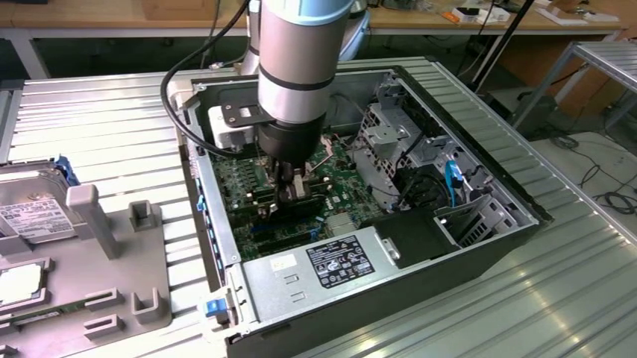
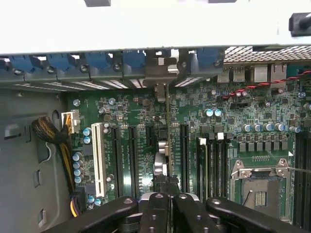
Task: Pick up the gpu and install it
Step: 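Press down on the gpu until it lock into place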
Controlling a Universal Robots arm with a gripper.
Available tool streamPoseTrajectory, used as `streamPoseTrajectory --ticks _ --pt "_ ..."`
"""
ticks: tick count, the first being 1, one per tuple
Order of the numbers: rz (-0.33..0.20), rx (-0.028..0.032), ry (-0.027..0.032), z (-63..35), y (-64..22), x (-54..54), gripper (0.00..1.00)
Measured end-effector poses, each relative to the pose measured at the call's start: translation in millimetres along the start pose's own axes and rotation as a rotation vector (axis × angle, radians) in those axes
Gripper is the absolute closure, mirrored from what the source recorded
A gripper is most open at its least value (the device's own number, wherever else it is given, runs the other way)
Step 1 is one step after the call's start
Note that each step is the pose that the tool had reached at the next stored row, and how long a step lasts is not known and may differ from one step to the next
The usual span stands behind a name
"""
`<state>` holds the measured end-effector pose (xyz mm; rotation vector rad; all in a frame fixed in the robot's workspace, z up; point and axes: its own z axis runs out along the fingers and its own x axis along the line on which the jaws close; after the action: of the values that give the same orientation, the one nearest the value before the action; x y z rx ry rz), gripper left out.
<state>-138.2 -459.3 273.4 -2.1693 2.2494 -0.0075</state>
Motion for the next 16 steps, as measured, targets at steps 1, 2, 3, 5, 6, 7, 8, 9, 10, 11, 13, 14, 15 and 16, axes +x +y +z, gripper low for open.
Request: streamPoseTrajectory --ticks 1,2,3,5,6,7,8,9,10,11,13,14,15,16 --pt "0.000 -0.0002 0.0000 0.0 0.1 -0.7 0.89" --pt "0.000 -0.0001 -0.0004 0.1 0.1 -1.7 0.89" --pt "0.000 -0.0003 -0.0029 0.0 0.2 -2.0 0.89" --pt "0.000 -0.0003 -0.0052 0.0 0.7 -2.1 0.89" --pt "0.000 -0.0005 -0.0077 0.0 1.3 -2.2 0.89" --pt "0.001 -0.0006 -0.0120 0.0 2.0 -2.6 0.89" --pt "0.001 -0.0007 -0.0167 0.0 2.7 -2.8 0.89" --pt "0.001 -0.0009 -0.0230 0.1 3.4 -3.1 0.89" --pt "0.001 -0.0009 -0.0241 0.1 3.8 -3.2 0.89" --pt "0.002 -0.0009 -0.0242 0.1 3.9 -3.1 0.89" --pt "0.002 -0.0009 -0.0242 0.1 4.3 -3.1 0.89" --pt "0.002 -0.0010 -0.0242 0.1 4.4 -3.1 0.89" --pt "0.002 -0.0010 -0.0241 0.1 4.8 -3.1 0.89" --pt "0.002 -0.0011 -0.0241 0.2 5.4 -3.0 0.89"
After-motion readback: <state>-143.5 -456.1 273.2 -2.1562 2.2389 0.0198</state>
